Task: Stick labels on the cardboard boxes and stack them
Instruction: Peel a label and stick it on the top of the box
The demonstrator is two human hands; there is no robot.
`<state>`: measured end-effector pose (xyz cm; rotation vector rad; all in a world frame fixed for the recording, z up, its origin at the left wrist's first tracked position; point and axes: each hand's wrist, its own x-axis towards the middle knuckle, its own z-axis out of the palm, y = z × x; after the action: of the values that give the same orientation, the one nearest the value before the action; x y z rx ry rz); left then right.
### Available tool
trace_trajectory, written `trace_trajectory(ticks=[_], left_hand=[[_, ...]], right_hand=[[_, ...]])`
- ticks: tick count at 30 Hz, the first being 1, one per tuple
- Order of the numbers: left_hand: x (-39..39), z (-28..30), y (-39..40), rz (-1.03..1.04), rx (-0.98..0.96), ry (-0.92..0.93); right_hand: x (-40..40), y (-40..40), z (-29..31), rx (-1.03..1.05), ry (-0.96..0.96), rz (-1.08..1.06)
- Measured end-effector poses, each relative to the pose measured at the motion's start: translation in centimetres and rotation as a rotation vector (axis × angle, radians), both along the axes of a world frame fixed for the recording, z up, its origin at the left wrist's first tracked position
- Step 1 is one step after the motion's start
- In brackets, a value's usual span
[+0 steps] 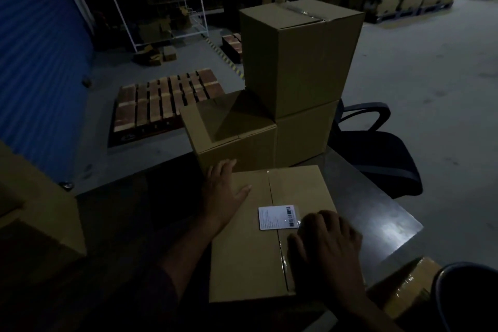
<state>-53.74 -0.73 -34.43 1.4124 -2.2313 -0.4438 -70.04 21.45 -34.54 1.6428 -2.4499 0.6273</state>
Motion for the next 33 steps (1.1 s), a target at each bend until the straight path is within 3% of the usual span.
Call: trace_trajectory(ticks=[4,9,12,15,17,21,26,33], left_hand=[[0.3,-0.6,0.2,-0.021,0.031,0.004],[3.7,-0.3,1.9,0.201,-0.049,-0.177],[5.8,0.7,4.3,0.294,0.066,-0.226],[7.2,1.3,7.2,0.298,0.214,-0.125],[7.7,1.4,8.6,0.279,0.22,-0.07],[6.7,1.4,8.6,0.202,0.032,-0.028],[2.1,0.9,7.7,0.003,0.022,0.136],[1.2,-0.2,7.4,-0.014,-0.031,0.035]], right_hand=[[-0.3,-0.6,-0.1,-0.03,0.033,0.08],[-3.8,-4.3,-0.7,0.053,0.026,0.3],[-5.5,-6.7,-0.2,0.141,-0.011,0.411],[-6.0,-8.1,0.1,0.173,-0.078,0.462],[-5.1,-8.2,0.5,0.156,-0.121,0.426],[-2.5,-6.6,0.6,0.104,-0.08,0.269],[-1.4,-6.8,0.6,0.125,-0.009,0.239],[-0.8,-7.8,-0.4,0.067,0.024,0.192]])
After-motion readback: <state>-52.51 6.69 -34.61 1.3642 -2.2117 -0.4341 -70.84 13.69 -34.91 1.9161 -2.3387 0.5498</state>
